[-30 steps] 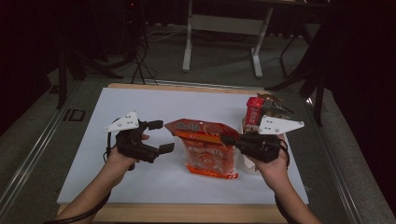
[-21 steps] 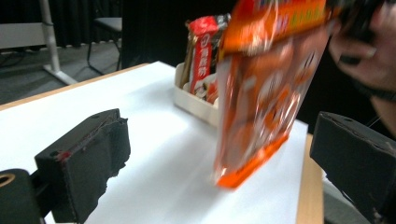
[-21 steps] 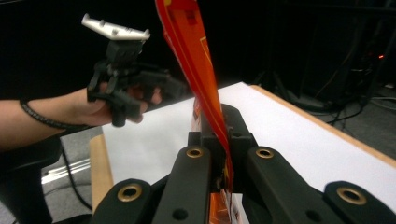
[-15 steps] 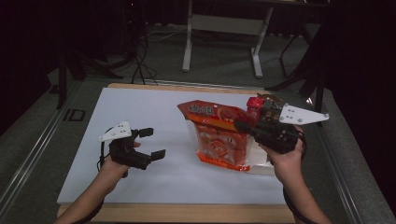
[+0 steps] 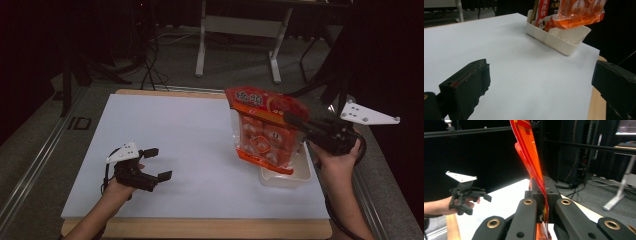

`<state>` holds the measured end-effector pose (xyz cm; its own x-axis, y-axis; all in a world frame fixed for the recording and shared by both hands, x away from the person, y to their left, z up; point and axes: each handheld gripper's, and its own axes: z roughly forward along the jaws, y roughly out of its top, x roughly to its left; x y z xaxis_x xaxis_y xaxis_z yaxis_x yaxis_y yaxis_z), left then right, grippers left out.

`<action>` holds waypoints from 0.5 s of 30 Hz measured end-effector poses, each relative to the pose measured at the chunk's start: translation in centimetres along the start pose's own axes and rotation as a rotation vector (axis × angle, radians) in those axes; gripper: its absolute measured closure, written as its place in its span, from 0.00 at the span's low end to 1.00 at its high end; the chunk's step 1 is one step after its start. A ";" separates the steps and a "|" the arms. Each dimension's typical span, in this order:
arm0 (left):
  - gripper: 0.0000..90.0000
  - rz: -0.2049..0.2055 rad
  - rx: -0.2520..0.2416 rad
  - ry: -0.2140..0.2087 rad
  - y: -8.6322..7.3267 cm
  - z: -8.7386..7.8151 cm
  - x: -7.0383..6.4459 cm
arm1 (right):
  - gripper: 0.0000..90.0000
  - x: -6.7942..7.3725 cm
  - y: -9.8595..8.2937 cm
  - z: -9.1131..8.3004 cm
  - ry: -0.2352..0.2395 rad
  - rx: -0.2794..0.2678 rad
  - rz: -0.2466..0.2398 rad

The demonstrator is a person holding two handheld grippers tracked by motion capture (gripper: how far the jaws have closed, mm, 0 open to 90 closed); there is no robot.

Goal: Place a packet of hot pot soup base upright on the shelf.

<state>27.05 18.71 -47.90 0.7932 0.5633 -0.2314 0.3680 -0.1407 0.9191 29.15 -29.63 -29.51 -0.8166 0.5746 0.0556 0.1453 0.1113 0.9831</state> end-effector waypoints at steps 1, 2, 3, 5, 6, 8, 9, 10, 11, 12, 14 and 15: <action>0.00 -0.005 0.003 0.002 -0.1 0.0 0.0 | 1.00 -0.3 -0.1 -0.3 -0.010 -0.003 0.004; 0.00 -0.010 0.002 0.004 -0.2 0.1 0.0 | 1.00 -0.6 -0.2 -0.6 -0.019 -0.002 0.012; 0.00 -0.016 0.003 0.004 -0.2 0.1 0.1 | 1.00 -0.8 -0.3 -0.8 -0.027 -0.001 0.014; 0.00 -0.020 0.001 0.012 -0.3 0.2 0.2 | 1.00 -1.3 -0.6 -1.3 -0.044 -0.001 0.026; 0.00 -0.026 0.003 0.007 -0.4 0.2 0.3 | 1.00 -1.6 -0.7 -1.5 -0.053 0.004 0.027; 0.00 -0.030 -0.002 0.005 -0.5 0.3 0.3 | 1.00 -1.8 -0.9 -1.7 -0.060 0.003 0.034; 0.00 -0.027 0.001 0.007 -0.6 0.3 0.3 | 1.00 -2.4 -1.3 -2.1 -0.075 0.010 0.043; 0.00 -0.024 0.001 0.007 -0.7 0.3 0.4 | 1.00 -2.6 -1.5 -2.3 -0.079 0.010 0.051; 0.00 -0.026 -0.004 0.008 -0.7 0.3 0.4 | 1.00 -2.9 -1.7 -2.4 -0.082 0.013 0.057; 0.00 -0.025 -0.002 0.009 -0.8 0.3 0.4 | 1.00 -3.0 -1.9 -2.6 -0.090 0.015 0.060; 0.00 -0.022 -0.011 0.006 -0.8 0.2 0.4 | 1.00 -3.4 -2.3 -2.7 -0.099 0.020 0.069; 0.00 -0.021 -0.020 0.002 -0.8 0.1 0.4 | 1.00 -3.5 -2.4 -2.8 -0.106 0.023 0.068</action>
<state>27.14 18.94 -48.80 0.7843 0.5677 -0.2501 0.3748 -0.1125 0.9202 30.11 -34.17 -31.59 -0.7410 0.6637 0.1023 0.2121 0.0867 0.9734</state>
